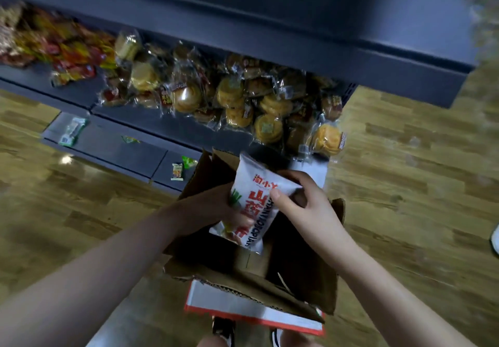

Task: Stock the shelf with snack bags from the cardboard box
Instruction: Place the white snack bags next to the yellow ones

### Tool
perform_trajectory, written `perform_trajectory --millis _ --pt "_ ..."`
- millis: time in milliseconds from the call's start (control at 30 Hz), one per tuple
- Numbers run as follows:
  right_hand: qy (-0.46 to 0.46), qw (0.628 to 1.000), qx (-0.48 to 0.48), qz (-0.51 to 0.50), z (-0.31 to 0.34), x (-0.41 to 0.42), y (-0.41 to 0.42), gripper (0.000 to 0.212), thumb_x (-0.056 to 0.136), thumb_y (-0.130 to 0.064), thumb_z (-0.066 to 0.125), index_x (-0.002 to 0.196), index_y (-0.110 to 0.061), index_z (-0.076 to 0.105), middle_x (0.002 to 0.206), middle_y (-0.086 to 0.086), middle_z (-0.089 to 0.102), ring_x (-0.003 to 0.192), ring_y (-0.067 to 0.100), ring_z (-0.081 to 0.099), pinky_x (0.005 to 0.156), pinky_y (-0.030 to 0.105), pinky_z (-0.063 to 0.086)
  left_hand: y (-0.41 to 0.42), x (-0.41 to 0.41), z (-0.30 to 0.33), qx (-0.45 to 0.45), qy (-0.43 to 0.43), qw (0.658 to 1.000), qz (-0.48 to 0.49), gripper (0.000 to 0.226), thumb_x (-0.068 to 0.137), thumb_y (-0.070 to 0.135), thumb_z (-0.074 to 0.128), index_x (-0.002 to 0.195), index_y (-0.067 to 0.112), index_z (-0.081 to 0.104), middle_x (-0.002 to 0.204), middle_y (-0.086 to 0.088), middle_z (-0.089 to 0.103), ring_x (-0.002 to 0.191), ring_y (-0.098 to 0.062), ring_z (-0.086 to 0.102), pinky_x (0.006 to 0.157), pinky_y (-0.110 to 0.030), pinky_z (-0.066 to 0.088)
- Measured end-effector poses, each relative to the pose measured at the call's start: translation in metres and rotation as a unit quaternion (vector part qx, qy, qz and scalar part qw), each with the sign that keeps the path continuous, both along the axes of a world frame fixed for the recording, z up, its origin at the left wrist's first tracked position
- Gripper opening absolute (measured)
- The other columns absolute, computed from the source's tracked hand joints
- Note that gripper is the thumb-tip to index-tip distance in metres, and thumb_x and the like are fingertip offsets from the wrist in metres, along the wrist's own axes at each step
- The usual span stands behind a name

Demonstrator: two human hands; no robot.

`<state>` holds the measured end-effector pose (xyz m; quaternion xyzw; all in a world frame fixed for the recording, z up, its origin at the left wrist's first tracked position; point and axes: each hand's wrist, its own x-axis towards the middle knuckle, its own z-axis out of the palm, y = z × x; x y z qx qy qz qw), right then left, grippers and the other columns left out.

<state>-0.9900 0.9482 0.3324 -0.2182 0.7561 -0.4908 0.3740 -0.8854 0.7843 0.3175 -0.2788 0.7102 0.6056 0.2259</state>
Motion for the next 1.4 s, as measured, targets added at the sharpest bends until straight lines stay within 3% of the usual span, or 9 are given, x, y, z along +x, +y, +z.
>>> perform_trajectory --millis 100,267,367,500,900,1067,1200,1333,1400 --pt "-0.013 0.998 -0.05 -0.038 0.03 0.009 0.0 0.041 0.087 -0.033 0.065 0.125 -0.029 0.05 0.114 -0.013 0.065 0.105 -0.001 0.062 0.09 0.024 0.053 0.0 0.003 0.03 0.026 0.062 0.997 0.024 0.054 0.078 0.008 0.073 0.128 0.014 0.052 0.122 -0.007 0.064 0.115 -0.022 0.06 0.1 -0.041 0.047" --pt "-0.006 0.994 -0.107 -0.03 0.072 0.022 -0.012 0.042 0.086 -0.037 0.064 0.124 -0.033 0.045 0.115 -0.022 0.062 0.102 -0.016 0.057 0.079 0.008 0.05 0.002 0.006 0.088 0.079 0.157 0.981 0.082 0.03 0.081 0.011 0.067 0.105 0.026 0.058 0.089 0.017 0.073 0.08 0.002 0.068 0.064 -0.011 0.05" --pt "0.013 0.989 -0.141 -0.039 0.096 0.027 -0.018 0.041 0.089 -0.028 0.063 0.124 -0.033 0.042 0.114 -0.023 0.06 0.102 -0.019 0.055 0.077 0.003 0.047 0.004 0.006 0.116 0.08 0.219 0.967 0.106 0.042 0.075 0.025 0.073 0.115 0.023 0.059 0.109 0.003 0.071 0.099 -0.015 0.068 0.079 -0.025 0.053" --pt "0.082 0.973 -0.202 -0.069 0.125 0.021 -0.024 0.026 0.091 -0.019 0.061 0.11 -0.03 0.046 0.105 -0.018 0.065 0.096 -0.008 0.064 0.076 0.011 0.051 0.008 -0.004 0.148 0.115 0.272 0.943 0.156 0.041 0.075 0.03 0.066 0.113 0.015 0.06 0.105 -0.009 0.071 0.095 -0.027 0.069 0.073 -0.029 0.055" --pt "0.237 0.91 -0.302 -0.154 0.224 -0.036 -0.049 0.033 0.095 -0.026 0.053 0.123 -0.01 0.047 0.108 -0.01 0.066 0.1 0.002 0.064 0.083 0.024 0.054 0.025 -0.08 0.248 -0.11 0.488 0.84 0.209 0.038 0.086 0.047 0.053 0.12 0.03 0.051 0.107 0.015 0.068 0.099 0.004 0.064 0.08 -0.013 0.051" --pt "0.237 0.917 -0.258 -0.189 0.247 -0.089 -0.051 0.026 0.093 -0.03 0.059 0.112 -0.013 0.054 0.096 -0.01 0.064 0.087 0.001 0.063 0.072 0.022 0.05 0.014 -0.134 0.257 -0.202 0.478 0.835 0.184 0.013 0.093 0.034 0.053 0.098 0.023 0.047 0.081 -0.017 0.063 0.071 -0.031 0.065 0.065 -0.05 0.056" --pt "0.231 0.927 -0.222 -0.193 0.244 -0.13 -0.05 0.033 0.093 -0.038 0.058 0.119 -0.018 0.058 0.113 -0.004 0.065 0.101 0.01 0.061 0.082 0.027 0.049 0.012 -0.17 0.26 -0.282 0.454 0.827 0.174 0.015 0.096 0.027 0.05 0.094 0.014 0.043 0.073 0.001 0.056 0.063 0.0 0.052 0.054 -0.006 0.042" --pt "0.249 0.927 -0.211 -0.182 0.237 -0.157 -0.051 0.024 0.095 -0.038 0.055 0.11 -0.02 0.059 0.102 0.0 0.067 0.075 0.015 0.059 0.072 0.023 0.044 0.015 -0.202 0.259 -0.3 0.425 0.836 0.174 0.014 0.098 0.023 0.047 0.1 0.01 0.042 0.077 0.003 0.054 0.066 -0.004 0.05 0.054 -0.01 0.036" --pt "0.249 0.928 -0.203 -0.189 0.232 -0.168 -0.054 0.021 0.096 -0.034 0.055 0.109 -0.019 0.059 0.102 0.0 0.067 0.084 0.015 0.061 0.076 0.024 0.044 0.013 -0.22 0.252 -0.282 0.41 0.847 0.189 0.02 0.096 0.021 0.048 0.11 0.007 0.043 0.1 -0.007 0.059 0.089 -0.015 0.057 0.074 -0.019 0.043"
